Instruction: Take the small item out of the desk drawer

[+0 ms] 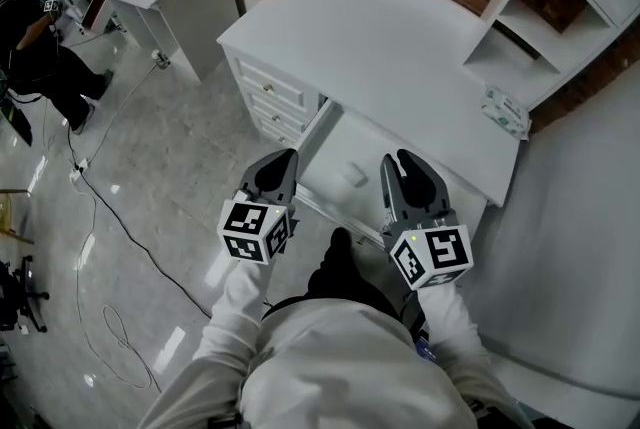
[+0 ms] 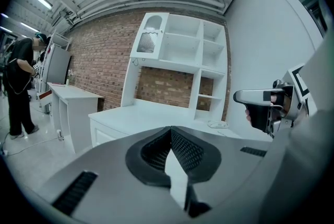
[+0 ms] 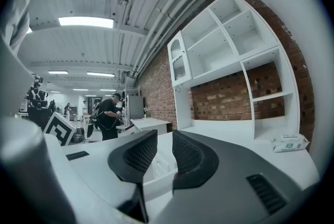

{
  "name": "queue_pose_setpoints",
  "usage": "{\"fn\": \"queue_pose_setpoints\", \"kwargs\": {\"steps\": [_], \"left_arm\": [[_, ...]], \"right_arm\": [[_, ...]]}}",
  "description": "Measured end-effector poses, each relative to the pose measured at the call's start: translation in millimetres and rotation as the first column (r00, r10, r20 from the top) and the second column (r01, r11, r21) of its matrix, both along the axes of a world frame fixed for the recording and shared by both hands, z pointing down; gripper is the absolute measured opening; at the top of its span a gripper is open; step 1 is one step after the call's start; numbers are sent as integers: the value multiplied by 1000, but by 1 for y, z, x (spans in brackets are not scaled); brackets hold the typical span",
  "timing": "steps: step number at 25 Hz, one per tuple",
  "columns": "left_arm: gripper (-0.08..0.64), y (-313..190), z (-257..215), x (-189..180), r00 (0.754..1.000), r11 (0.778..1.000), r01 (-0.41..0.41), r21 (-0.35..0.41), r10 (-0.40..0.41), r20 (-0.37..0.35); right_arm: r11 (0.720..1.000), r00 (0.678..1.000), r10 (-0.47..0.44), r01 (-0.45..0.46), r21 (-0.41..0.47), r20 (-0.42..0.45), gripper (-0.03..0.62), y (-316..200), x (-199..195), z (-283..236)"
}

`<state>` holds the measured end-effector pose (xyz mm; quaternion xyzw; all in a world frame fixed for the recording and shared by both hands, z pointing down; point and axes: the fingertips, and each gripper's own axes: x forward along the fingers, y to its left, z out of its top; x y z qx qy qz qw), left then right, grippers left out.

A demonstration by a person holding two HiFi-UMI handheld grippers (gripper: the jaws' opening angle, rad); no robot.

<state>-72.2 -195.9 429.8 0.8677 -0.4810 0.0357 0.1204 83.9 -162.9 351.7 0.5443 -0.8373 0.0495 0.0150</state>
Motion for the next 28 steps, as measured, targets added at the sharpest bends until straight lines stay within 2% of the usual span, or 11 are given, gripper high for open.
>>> {"fn": "queue_pose_setpoints", "kwargs": {"steps": [7, 13, 22, 28], "left_arm": [[18, -20, 6, 3, 1000, 1000, 10, -17, -10, 7], [18, -35, 12, 2, 1000, 999, 26, -43, -26, 10], [18, -55, 24, -4, 998, 995, 70, -69, -69, 13], [18, -63, 30, -16, 994, 990, 111, -89, -109, 24]], "right_arm": [[1000, 1000, -27, 28, -7, 12, 126, -26, -1, 1], [997, 998, -64, 65, -51, 22, 167, -50, -4, 10], [981, 991, -131, 128, -148, -11, 204, -83, -10, 45], [959, 982, -181, 165, -231, -49, 209, -99, -20, 79]]}}
